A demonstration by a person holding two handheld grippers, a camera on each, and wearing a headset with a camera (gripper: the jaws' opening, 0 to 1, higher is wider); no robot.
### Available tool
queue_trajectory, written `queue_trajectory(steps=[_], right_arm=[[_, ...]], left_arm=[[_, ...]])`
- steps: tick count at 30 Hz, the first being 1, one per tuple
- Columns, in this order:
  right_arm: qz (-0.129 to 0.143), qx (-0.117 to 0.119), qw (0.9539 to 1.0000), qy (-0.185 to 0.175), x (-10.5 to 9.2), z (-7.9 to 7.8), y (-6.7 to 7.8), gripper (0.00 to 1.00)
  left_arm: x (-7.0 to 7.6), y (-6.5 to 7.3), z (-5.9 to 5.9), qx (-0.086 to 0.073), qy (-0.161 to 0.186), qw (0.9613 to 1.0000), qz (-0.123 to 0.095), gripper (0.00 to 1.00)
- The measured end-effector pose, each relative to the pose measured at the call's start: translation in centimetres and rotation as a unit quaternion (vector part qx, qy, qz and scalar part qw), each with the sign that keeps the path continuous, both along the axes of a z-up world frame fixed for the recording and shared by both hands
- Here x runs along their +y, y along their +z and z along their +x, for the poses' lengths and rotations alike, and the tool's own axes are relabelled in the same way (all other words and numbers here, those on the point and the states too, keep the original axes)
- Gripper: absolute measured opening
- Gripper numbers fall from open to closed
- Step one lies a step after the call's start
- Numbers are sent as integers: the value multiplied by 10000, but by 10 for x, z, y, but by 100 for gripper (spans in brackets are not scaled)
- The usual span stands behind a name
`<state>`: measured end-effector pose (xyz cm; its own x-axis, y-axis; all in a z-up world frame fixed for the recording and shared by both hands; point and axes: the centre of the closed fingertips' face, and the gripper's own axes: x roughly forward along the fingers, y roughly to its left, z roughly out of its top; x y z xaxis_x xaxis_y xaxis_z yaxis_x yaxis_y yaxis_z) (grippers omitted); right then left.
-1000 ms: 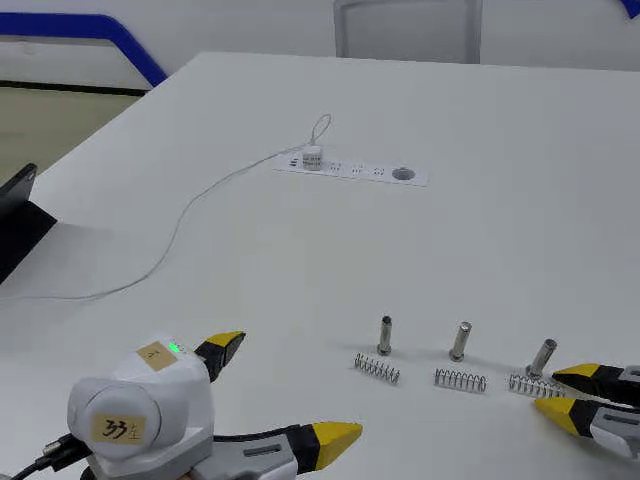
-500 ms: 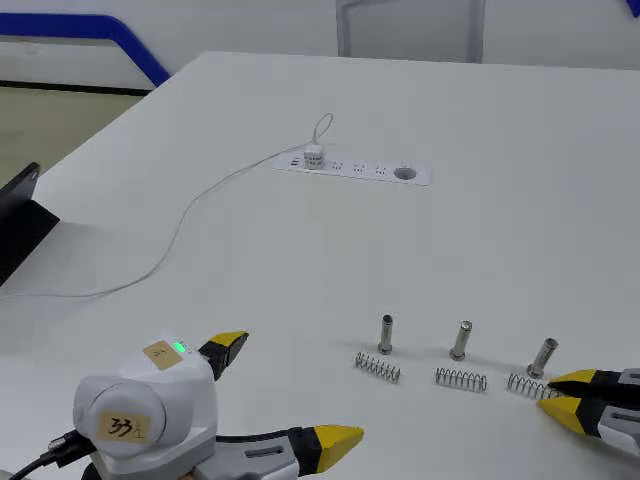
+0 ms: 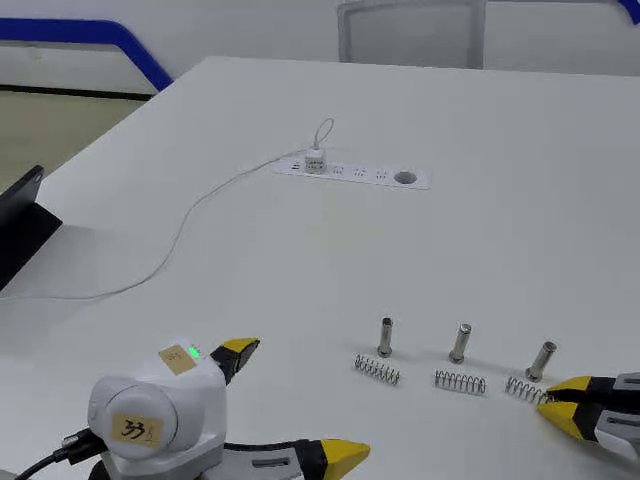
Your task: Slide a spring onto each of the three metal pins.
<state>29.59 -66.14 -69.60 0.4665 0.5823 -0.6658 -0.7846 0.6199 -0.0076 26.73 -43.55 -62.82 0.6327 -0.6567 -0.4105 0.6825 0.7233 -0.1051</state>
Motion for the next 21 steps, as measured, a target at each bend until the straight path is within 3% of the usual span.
queue_trajectory(steps=[10, 14, 18, 21], right_arm=[[73, -58, 9998, 146, 0, -11, 16, 10], [176, -258, 9993, 227, 4, -12, 37, 10], [178, -433, 9981, 390, 9, -15, 56, 10], [183, -548, 9969, 538, 14, -15, 70, 10]], left_arm=[[0, 3, 0, -22, -29, 10000, -55, 97], [-6, 15, -2, -143, -190, 9991, -362, 85], [-12, 20, -5, -258, -461, 9983, -234, 84], [-22, 27, -7, -355, -767, 9961, -237, 75]])
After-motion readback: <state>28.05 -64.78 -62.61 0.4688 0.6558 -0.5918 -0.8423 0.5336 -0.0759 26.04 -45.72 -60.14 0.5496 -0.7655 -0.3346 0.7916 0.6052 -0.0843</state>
